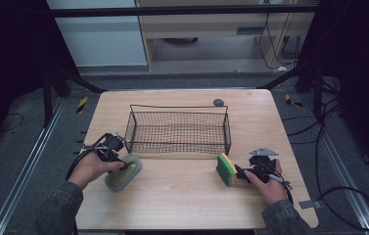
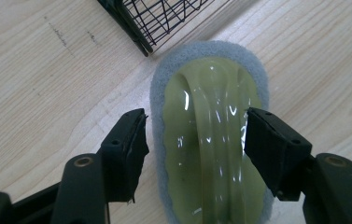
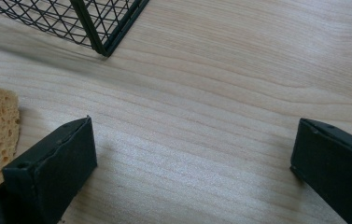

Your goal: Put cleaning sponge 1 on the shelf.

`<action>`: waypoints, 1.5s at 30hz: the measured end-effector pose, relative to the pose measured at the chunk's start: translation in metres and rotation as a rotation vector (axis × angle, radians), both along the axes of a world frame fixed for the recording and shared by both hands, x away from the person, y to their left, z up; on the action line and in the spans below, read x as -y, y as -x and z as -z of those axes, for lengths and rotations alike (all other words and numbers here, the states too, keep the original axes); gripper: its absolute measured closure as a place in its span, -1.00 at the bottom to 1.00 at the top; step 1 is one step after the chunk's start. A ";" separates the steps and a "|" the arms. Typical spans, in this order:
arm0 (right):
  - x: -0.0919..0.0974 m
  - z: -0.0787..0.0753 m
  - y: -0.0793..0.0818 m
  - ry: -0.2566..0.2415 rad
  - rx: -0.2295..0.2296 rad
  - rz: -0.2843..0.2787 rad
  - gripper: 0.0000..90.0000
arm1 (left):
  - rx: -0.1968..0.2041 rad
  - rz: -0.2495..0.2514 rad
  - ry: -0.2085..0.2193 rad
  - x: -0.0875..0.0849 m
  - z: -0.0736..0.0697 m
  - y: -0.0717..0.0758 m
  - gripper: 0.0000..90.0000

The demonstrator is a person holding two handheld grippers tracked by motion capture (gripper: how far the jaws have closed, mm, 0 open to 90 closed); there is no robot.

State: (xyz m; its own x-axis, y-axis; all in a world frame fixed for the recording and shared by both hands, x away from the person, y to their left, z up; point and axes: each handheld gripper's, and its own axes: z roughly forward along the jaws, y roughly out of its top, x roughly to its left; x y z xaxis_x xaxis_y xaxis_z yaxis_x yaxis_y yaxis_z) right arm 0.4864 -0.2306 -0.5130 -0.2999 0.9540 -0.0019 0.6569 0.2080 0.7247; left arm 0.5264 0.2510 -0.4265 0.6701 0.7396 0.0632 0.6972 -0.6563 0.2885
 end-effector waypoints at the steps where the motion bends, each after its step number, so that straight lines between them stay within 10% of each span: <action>1: 0.000 0.000 0.000 -0.002 -0.001 -0.003 -0.99 | -0.011 -0.002 -0.003 0.001 0.004 -0.001 -0.13; 24: -0.002 0.000 0.001 0.000 -0.005 -0.022 -0.99 | -0.034 0.041 0.041 0.004 0.010 -0.002 0.54; 45: -0.003 0.000 0.002 0.003 -0.005 -0.020 -0.99 | 0.179 0.164 0.079 0.000 -0.030 0.035 0.54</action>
State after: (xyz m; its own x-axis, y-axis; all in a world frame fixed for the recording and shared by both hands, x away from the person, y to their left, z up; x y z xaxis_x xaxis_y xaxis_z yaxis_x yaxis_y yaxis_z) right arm 0.4849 -0.2281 -0.5127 -0.3191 0.9477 -0.0035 0.6561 0.2236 0.7208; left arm 0.4910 0.2513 -0.3961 0.7650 0.6291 0.1375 0.5164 -0.7269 0.4528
